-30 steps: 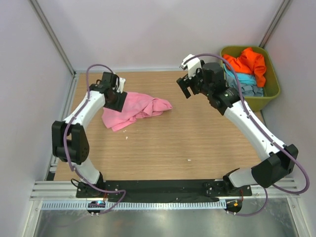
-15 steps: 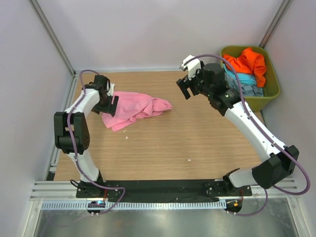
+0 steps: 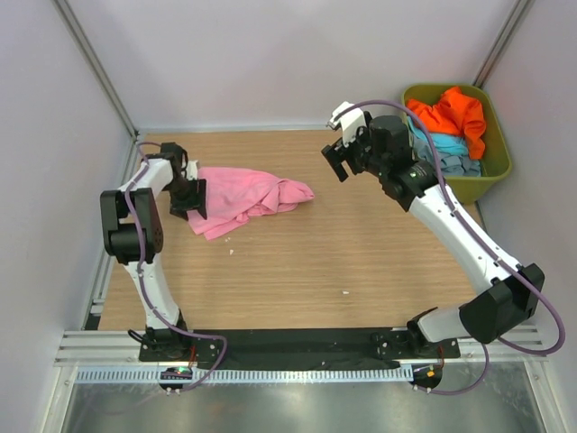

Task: Fold and stack the t-shirts
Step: Flatten the tshirt out

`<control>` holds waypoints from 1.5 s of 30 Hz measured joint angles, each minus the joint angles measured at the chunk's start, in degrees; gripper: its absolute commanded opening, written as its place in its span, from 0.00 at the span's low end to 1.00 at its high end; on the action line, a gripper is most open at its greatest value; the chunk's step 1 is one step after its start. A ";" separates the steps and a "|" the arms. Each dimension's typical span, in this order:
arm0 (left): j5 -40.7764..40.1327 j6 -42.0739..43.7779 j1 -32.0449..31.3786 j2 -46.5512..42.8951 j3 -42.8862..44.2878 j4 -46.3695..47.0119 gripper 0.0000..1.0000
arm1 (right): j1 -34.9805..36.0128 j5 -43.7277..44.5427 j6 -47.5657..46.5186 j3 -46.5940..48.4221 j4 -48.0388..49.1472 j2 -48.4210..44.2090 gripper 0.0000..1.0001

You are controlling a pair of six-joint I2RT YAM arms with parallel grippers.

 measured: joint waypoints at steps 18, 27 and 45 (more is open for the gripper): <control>-0.96 -1.36 1.75 0.70 -0.11 -0.76 0.54 | 0.00 0.15 -1.07 0.39 -0.09 2.36 0.88; -1.66 -1.60 2.25 0.20 -0.46 -1.14 0.51 | 0.00 0.15 -1.57 0.39 -0.04 2.36 0.88; -0.44 -2.69 2.25 1.20 0.52 -1.57 0.00 | 0.00 1.16 -3.54 -0.02 0.15 2.36 0.87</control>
